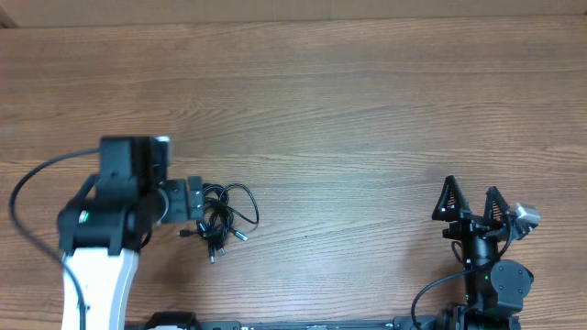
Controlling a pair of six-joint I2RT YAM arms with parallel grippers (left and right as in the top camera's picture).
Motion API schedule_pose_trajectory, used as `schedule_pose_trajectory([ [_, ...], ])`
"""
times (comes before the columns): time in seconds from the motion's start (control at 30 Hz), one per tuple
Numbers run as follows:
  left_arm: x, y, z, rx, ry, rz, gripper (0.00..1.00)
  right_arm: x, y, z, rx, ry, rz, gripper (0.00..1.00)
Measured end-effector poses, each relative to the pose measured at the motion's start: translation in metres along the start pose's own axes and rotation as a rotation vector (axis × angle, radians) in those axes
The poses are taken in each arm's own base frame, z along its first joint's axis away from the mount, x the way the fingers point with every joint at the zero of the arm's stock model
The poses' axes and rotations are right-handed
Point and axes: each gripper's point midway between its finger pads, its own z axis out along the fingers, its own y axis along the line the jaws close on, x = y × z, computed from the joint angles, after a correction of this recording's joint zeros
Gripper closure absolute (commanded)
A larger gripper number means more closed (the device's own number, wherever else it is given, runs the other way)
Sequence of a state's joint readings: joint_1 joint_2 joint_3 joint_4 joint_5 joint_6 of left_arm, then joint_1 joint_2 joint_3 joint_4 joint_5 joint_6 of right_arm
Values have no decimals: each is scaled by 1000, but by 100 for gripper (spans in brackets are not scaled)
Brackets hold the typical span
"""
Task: Untangle cables
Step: 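Move the left gripper down onto the black cable bundle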
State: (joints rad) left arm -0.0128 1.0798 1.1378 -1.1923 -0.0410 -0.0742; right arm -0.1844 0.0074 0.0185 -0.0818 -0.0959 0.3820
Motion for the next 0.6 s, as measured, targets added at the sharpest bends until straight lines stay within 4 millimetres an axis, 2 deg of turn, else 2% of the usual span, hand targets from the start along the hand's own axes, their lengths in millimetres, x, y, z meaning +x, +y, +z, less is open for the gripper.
schedule_pose_trajectory([
  [0.17, 3, -16, 29, 5, 128, 75, 0, 0, 0, 0, -1, 0, 0, 0],
  [0.33, 9, -21, 54, -8, 236, 80, 0, 0, 0, 0, 0, 1, 0, 0],
  [0.47, 10, -21, 68, -19, 276, 69, 0, 0, 0, 0, -1, 0, 0, 0],
  [0.6, 16, -20, 77, -19, 326, 133, 0, 0, 0, 0, -1, 0, 0, 0],
])
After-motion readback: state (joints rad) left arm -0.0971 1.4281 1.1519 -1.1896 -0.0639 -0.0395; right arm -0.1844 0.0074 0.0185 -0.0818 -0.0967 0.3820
